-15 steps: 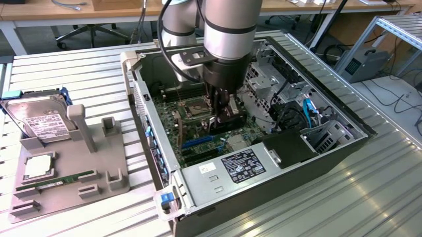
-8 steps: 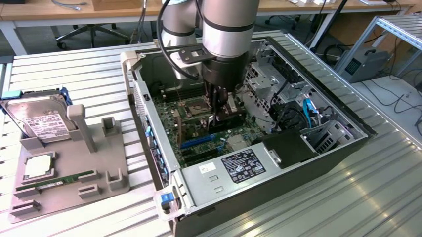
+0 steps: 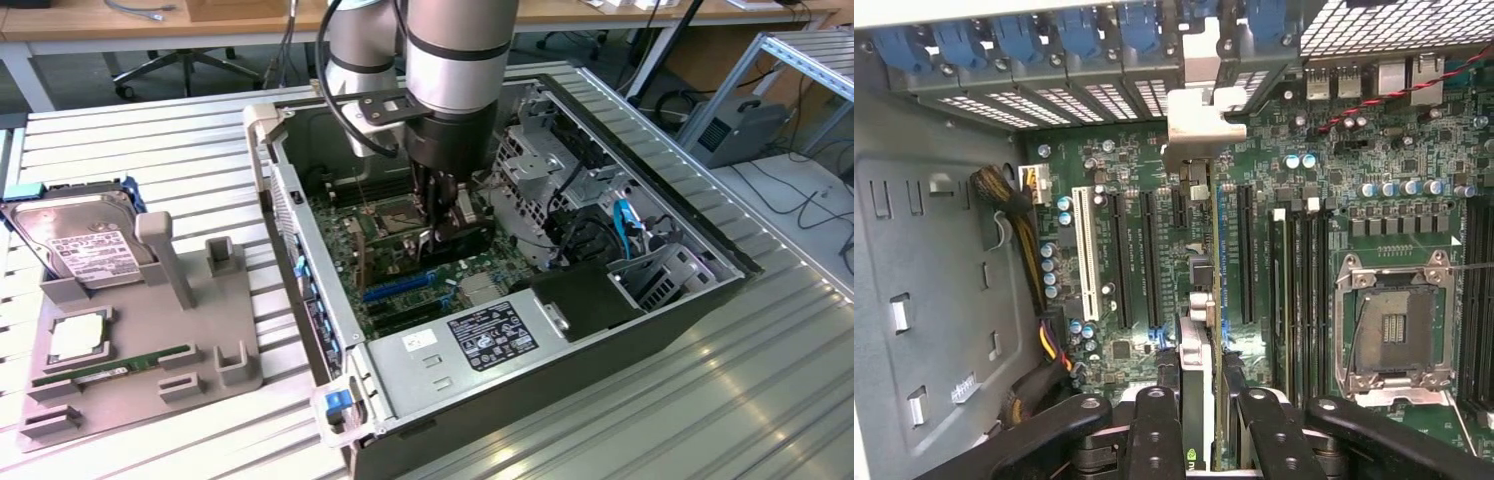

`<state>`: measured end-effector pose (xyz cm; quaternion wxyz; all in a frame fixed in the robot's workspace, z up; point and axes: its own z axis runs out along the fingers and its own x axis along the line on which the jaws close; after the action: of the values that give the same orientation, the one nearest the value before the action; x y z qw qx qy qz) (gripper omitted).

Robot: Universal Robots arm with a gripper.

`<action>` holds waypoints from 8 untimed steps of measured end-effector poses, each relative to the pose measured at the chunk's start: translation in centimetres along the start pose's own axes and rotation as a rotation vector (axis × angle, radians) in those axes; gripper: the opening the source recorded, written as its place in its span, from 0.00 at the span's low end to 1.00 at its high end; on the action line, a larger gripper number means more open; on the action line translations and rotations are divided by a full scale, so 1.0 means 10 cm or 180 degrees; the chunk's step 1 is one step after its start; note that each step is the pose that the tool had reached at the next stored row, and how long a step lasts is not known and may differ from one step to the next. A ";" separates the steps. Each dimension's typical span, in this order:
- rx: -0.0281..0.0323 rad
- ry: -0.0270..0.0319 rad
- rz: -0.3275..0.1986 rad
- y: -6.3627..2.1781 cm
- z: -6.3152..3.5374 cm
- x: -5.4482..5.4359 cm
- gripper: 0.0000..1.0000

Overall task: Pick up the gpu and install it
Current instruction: 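Insert the gpu into the slot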

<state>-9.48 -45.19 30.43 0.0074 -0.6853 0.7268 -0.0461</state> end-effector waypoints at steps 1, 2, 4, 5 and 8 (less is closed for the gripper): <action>0.0000 0.0000 0.0000 0.001 0.001 0.00 0.27; 0.0000 0.0000 0.0000 0.002 0.001 -0.01 0.27; 0.0000 0.0001 0.0000 0.004 0.001 -0.01 0.27; 0.0000 0.0001 0.0000 0.004 0.002 -0.01 0.27; 0.0000 0.0001 0.0000 0.008 0.004 -0.01 0.27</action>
<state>-9.55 -45.06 30.38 0.0073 -0.6853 0.7268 -0.0463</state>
